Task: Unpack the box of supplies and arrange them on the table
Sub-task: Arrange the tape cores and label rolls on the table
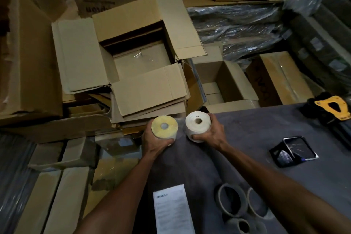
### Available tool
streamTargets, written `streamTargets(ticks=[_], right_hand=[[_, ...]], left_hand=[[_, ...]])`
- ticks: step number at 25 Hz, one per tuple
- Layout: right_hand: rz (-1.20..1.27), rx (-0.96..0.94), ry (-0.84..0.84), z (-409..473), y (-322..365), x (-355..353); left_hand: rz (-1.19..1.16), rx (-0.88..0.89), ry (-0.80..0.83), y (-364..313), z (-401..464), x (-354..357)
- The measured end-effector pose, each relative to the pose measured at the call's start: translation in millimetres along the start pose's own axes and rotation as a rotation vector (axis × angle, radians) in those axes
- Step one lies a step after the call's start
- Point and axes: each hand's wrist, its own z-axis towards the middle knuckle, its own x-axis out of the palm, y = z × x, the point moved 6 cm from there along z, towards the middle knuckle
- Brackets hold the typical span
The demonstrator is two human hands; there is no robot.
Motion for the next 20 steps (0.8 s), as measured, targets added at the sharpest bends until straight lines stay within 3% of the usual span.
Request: streamTargets(ticks=[7,15,20], right_hand=[[0.034,0.035,-0.025,16,-13,18],[0.034,0.09,0.089,13,-16,13],[0.008,0.16,0.075,-25,-39,-27]], left_hand=[[-0.019,-0.018,0.031,9,16,13],[0.054,-0.071,0.028,1,-8,8],[0.129,0.137,-0.156,-35,-88,14]])
